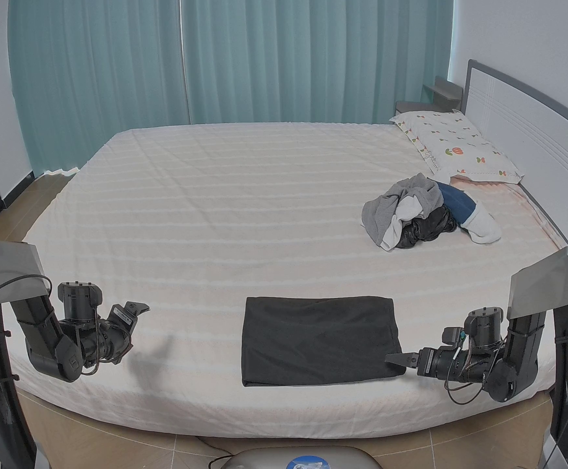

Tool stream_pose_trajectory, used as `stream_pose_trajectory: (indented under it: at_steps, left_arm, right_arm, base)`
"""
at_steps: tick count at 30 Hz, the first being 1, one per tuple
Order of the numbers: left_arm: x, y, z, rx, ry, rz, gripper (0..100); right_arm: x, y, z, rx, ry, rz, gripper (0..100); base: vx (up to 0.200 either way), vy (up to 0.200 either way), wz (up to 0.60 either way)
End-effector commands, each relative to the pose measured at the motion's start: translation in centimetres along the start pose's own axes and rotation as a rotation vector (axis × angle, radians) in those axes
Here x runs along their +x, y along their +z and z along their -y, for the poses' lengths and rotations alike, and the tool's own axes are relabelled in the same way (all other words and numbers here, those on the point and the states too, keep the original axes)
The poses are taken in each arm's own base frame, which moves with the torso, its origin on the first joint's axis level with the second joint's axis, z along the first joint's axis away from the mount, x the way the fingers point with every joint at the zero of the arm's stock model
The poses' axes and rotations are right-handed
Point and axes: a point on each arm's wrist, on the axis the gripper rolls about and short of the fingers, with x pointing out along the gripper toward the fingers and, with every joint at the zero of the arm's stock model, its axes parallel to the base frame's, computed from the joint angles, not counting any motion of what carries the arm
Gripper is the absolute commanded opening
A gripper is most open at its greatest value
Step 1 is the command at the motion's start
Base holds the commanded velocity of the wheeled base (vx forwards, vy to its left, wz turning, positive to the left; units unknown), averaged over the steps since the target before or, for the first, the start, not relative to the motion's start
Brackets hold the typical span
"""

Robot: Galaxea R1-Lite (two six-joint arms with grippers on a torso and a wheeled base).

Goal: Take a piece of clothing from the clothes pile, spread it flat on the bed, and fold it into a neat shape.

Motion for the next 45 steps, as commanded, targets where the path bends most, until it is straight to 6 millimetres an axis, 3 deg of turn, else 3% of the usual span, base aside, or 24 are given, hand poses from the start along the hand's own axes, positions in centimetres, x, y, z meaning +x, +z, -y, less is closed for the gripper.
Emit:
stream_pose_trajectory:
  at_steps: [1, 11, 35, 45]
  left_arm:
    - [0.1, 0.1, 0.0, -0.002, -0.002, 0.005, 100]
    - [0.4, -0.8, 0.9, 0.015, -0.029, -0.019, 100]
    - [1.2, -3.3, 2.1, 0.079, -0.055, -0.057, 100]
    - [4.2, -5.7, -0.5, 0.338, 0.018, 0.043, 100]
  right_arm:
    - [-0.5, 1.6, 0.4, 0.014, 0.002, 0.067, 100]
    - [-0.1, 5.1, 3.7, 0.180, -0.027, 0.205, 100]
    - [1.2, 4.2, 4.2, 0.187, -0.059, 0.198, 100]
    - [1.7, 4.1, 4.1, 0.182, -0.080, 0.207, 100]
  base:
    - [0.000, 0.000, 0.00]
    - [0.000, -0.140, 0.00]
    - [0.000, -0.200, 0.00]
    - [0.000, -0.020, 0.00]
